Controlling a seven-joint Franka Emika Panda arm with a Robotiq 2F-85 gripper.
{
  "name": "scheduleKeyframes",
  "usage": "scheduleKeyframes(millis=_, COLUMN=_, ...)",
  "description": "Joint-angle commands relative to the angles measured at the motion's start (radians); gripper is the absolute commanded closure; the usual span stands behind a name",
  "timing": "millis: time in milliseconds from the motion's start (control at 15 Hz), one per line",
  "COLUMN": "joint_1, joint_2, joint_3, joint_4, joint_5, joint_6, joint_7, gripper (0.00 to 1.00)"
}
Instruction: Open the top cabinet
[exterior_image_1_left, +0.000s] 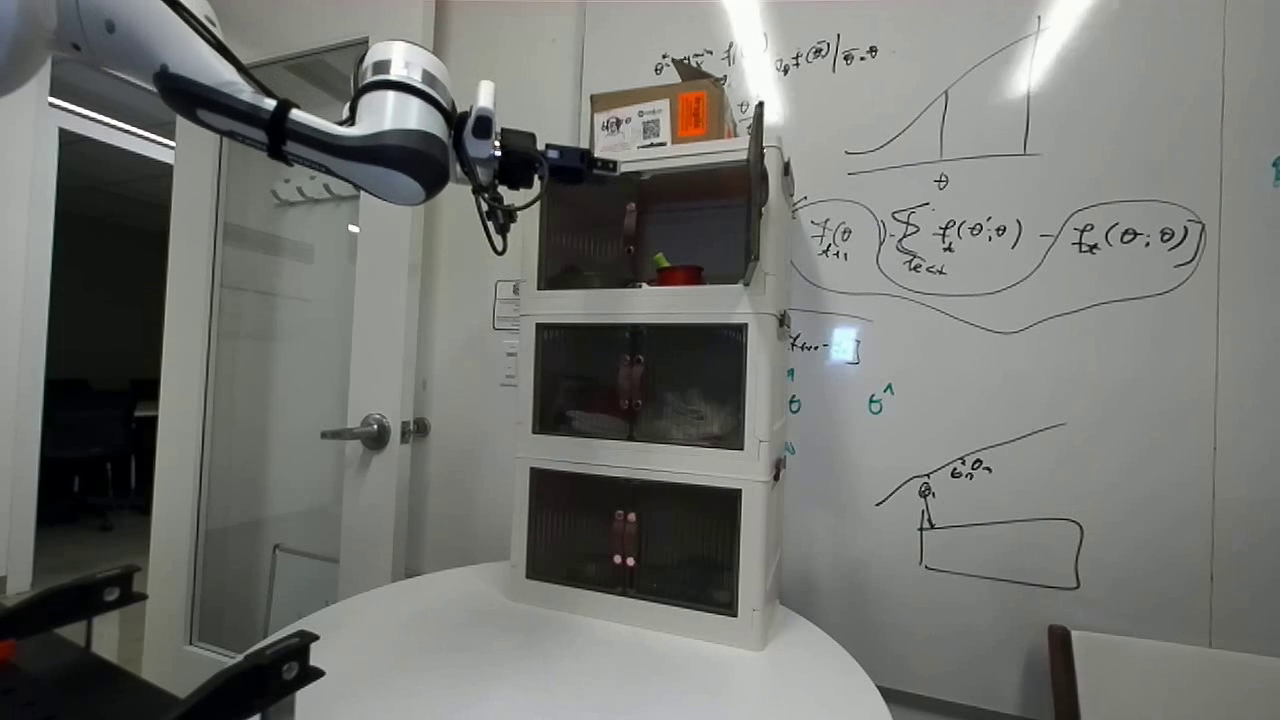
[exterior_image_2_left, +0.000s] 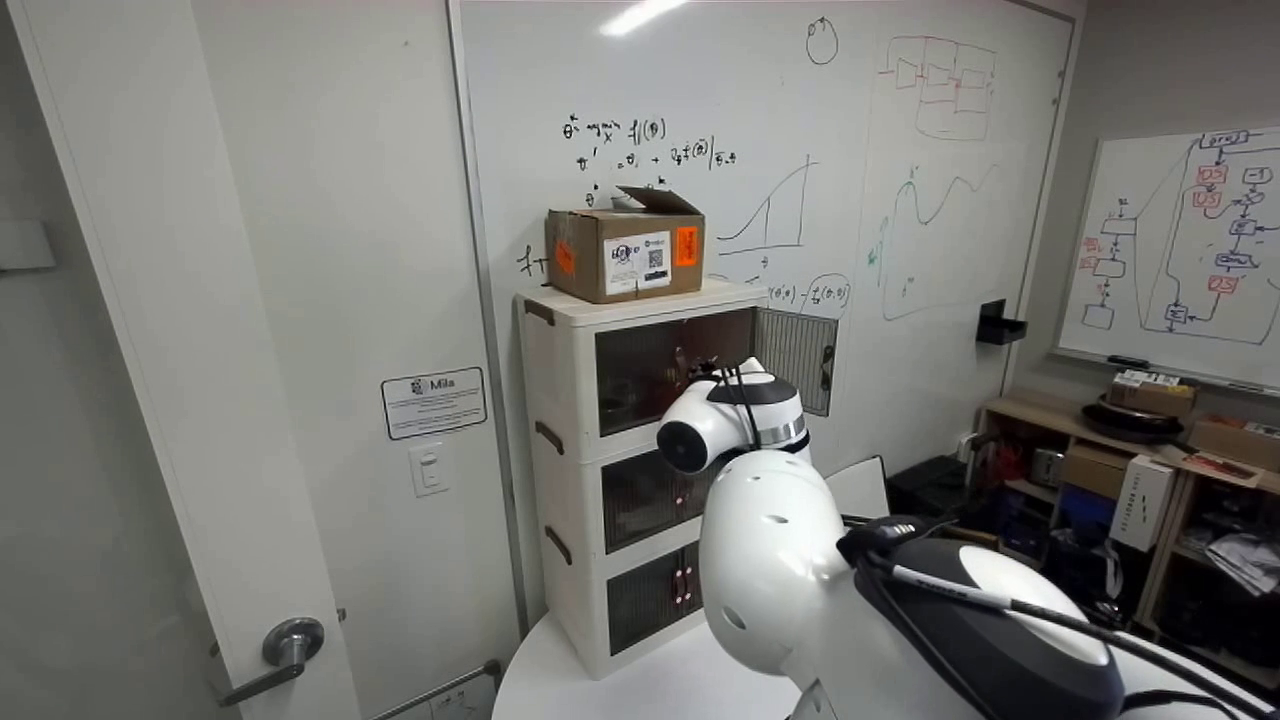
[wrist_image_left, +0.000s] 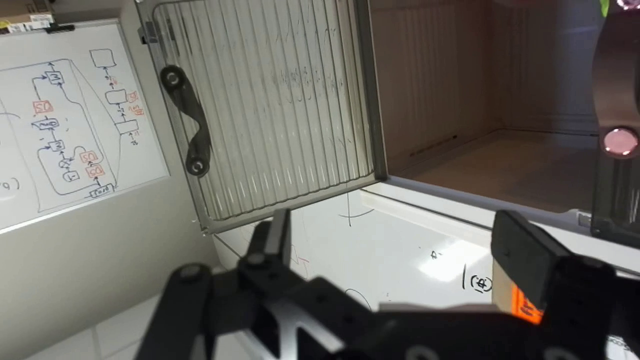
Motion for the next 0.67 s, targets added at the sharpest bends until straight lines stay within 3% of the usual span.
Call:
scheduleKeyframes(millis=0, joint_1=-0.028, joint_2=-0.092, joint_3=0.022, joint_4=0.05, joint_5=0.153, joint_6=-0.052, joint_7=-0.105, gripper=0.0)
scheduleKeyframes(millis=333, joint_1=-0.089, joint_2=-0.138, joint_3=0.051, joint_4=0.144, joint_5=0.338, joint_6=-0.123, joint_7=-0.255, gripper=0.0)
scheduleKeyframes(millis=600, joint_1=-0.153, joint_2=-0.148, joint_3=0.075, joint_4=0.214, joint_5=0.428, joint_6=-0.108, joint_7=-0.361, gripper=0.0)
